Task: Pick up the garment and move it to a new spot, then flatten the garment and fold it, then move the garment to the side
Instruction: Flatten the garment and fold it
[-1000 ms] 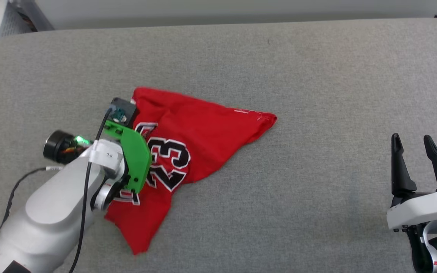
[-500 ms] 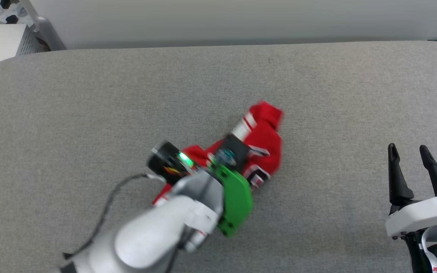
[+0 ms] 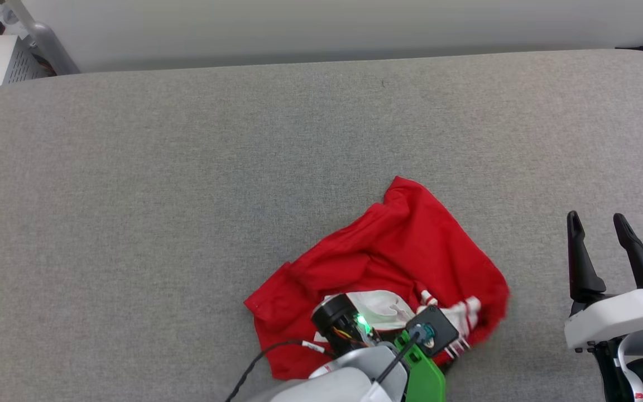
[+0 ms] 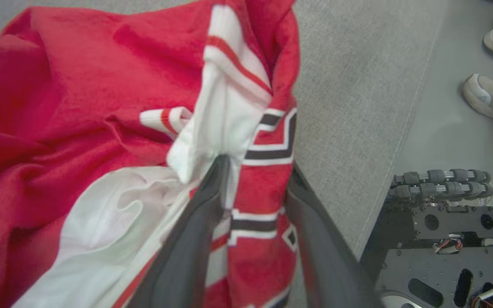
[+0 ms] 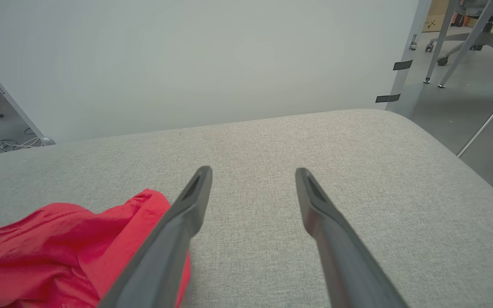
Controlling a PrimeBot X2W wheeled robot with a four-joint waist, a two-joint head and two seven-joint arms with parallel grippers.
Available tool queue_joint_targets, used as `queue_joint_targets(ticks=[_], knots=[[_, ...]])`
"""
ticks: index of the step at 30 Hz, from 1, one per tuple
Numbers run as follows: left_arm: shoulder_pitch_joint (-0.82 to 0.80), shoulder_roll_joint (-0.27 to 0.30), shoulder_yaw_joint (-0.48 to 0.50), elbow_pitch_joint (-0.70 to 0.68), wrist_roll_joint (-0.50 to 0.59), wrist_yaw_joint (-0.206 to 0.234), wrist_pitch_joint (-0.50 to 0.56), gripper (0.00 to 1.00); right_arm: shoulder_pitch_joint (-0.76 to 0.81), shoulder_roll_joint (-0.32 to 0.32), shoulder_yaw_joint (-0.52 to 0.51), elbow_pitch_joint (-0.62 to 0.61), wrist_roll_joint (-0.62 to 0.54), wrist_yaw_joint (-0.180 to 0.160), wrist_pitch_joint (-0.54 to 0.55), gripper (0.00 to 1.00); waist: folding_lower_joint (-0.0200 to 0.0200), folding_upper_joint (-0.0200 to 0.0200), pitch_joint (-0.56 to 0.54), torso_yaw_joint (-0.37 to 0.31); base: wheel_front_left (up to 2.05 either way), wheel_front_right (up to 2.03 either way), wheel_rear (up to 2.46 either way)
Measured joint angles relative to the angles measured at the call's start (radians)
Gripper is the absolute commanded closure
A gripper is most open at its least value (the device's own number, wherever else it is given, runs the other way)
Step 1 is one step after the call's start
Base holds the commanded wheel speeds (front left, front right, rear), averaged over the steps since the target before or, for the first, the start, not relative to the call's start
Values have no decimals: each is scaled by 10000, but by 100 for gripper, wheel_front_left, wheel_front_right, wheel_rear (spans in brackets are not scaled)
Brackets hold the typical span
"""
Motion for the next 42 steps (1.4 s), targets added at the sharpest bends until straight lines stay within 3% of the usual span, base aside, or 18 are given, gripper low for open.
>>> queue_joint_targets(ticks=[7,14,23,29,35,38,42], knots=[[195,-165,178,-10,311,240,-1496,0,-9,-4,-67,58,-2,0,-73,0,0,0,-256,69,0,0,0],[770,518,593,-1020,382,884,-2504,0,88,-2,-86,100,8,0,-90,0,0,0,-665,242,0,0,0],[1195,2105,554,-2410,435,965,-2169,0,160,0,-117,77,13,0,-90,0,0,0,-957,615,0,0,0],[1496,2894,1446,-2769,-58,1638,-2374,0,270,0,-136,44,98,0,-90,0,0,0,-969,728,0,0,0],[1606,3229,2585,-2865,-746,2151,-2847,0,286,-2,-186,-84,98,0,-73,0,0,0,-823,783,0,0,0],[1546,3340,2838,-2734,-1112,2075,-2491,0,283,-2,-173,-163,92,0,-38,0,0,0,-663,804,0,0,0],[1259,3614,2784,-2458,-1620,1576,-1429,0,238,0,-63,-228,77,0,23,0,0,0,-415,770,0,0,0]])
